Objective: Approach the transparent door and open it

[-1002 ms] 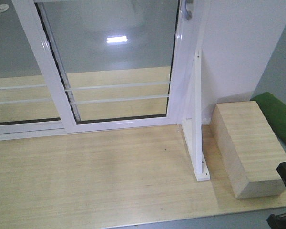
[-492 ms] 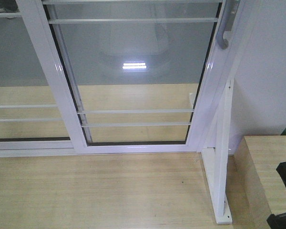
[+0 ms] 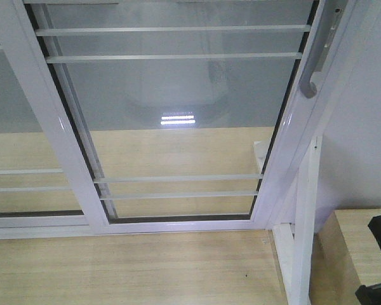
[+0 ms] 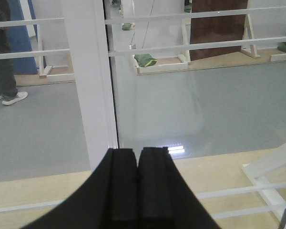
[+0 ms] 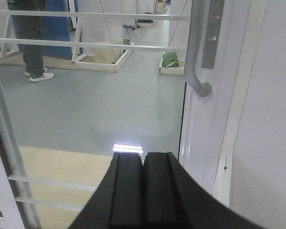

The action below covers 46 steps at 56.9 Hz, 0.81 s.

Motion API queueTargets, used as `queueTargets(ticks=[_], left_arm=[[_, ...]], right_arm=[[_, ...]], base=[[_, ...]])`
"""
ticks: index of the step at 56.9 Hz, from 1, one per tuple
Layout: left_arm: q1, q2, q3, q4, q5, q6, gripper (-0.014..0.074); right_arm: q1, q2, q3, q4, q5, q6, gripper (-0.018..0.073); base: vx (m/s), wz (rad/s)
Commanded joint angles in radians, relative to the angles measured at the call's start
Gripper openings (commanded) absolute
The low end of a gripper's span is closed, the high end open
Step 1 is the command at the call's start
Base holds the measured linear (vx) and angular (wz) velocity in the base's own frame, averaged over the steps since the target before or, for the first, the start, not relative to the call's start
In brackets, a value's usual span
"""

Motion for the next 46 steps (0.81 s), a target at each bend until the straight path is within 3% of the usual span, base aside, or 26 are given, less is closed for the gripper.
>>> queueTargets(ticks=[1, 46], left_arm=[[-0.006, -0.015, 0.008, -0.003, -0.080, -0.006, 0.0003], [-0.018, 0.034, 0.008, -0.002, -0.069, -0.006, 0.0003]], right_arm=[[-0.006, -0.016, 0.005, -0.006, -0.085, -0.006, -0.0001], [-0.012, 0.059, 0.003, -0.005, -0.089, -0.006, -0.0001]], base=[[0.20, -0.03], [0.04, 0.01]])
